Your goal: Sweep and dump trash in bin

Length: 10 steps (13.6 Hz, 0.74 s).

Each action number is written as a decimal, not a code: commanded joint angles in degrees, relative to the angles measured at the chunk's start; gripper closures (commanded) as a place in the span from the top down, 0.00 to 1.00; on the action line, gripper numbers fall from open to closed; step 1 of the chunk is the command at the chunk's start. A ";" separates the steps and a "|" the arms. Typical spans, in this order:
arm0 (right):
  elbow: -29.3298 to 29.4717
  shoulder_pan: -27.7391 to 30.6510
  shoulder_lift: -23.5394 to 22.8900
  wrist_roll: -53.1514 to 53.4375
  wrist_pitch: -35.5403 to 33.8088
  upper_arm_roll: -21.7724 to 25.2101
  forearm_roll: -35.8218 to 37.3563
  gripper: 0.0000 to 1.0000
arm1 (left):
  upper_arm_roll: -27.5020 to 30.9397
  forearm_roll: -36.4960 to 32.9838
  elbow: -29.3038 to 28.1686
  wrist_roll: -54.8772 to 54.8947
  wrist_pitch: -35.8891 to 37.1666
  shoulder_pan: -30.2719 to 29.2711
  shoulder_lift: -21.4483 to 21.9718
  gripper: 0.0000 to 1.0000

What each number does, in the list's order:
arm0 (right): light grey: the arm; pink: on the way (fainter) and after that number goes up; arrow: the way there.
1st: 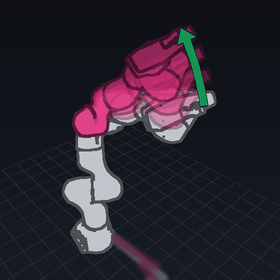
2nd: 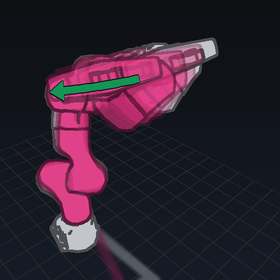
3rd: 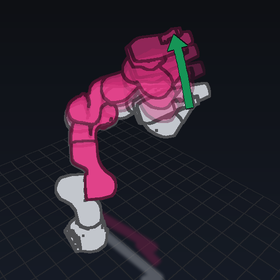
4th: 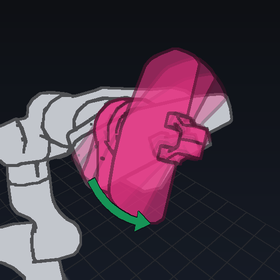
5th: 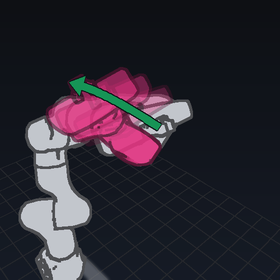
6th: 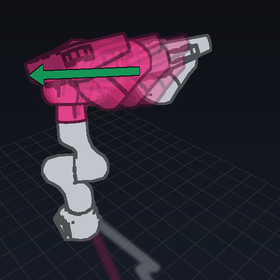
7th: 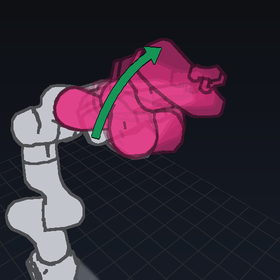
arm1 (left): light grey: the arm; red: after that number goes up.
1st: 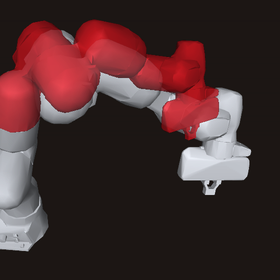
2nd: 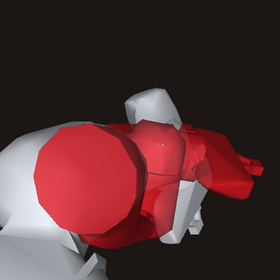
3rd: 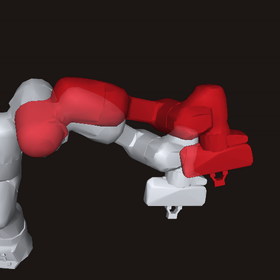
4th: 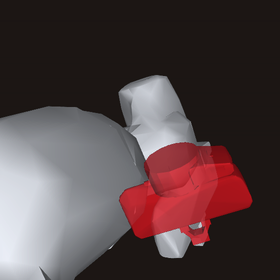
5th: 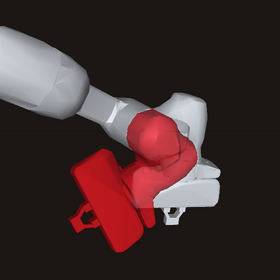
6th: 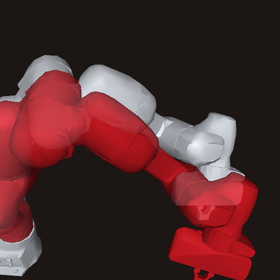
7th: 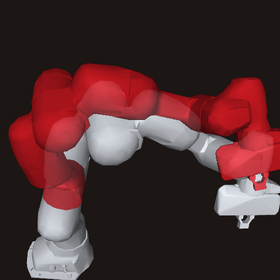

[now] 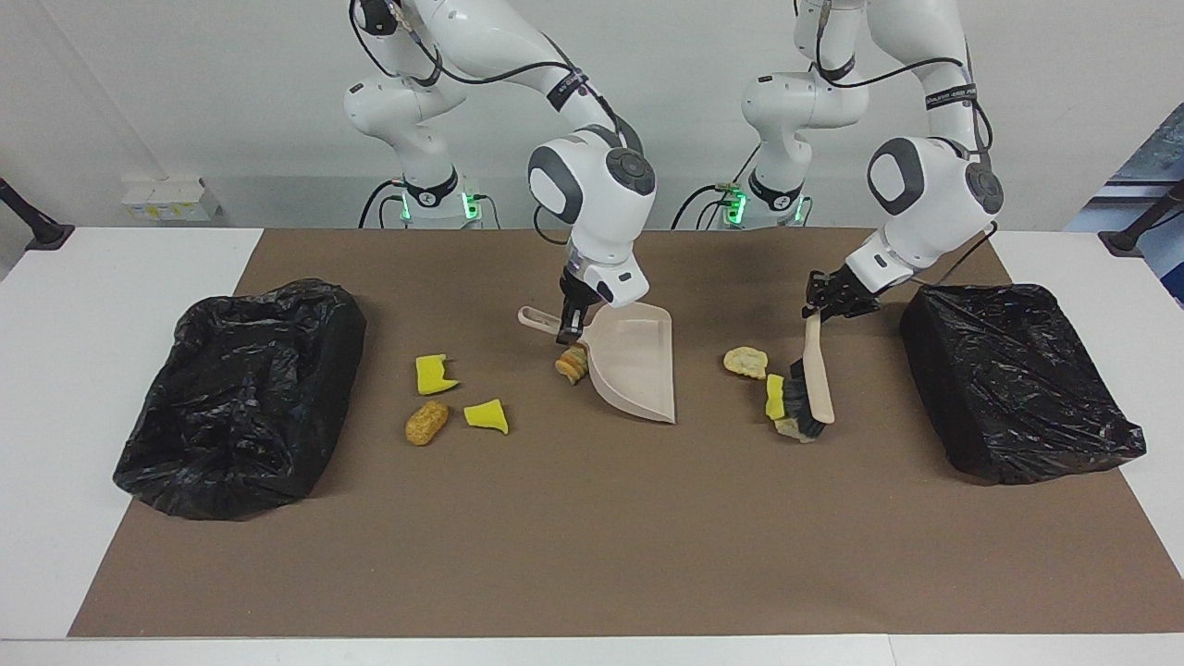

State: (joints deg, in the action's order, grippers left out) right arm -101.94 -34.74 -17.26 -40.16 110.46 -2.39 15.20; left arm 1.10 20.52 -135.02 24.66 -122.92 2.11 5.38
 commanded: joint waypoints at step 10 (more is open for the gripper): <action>-0.80 0.46 0.92 1.23 0.46 -0.51 0.18 0.00 | -0.66 -9.71 -0.50 -5.76 0.03 4.21 -2.66 0.00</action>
State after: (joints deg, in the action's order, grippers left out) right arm -101.94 -34.77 -17.26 -40.16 110.46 -2.39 15.19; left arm 0.19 12.15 -135.28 20.73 -125.00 3.62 3.02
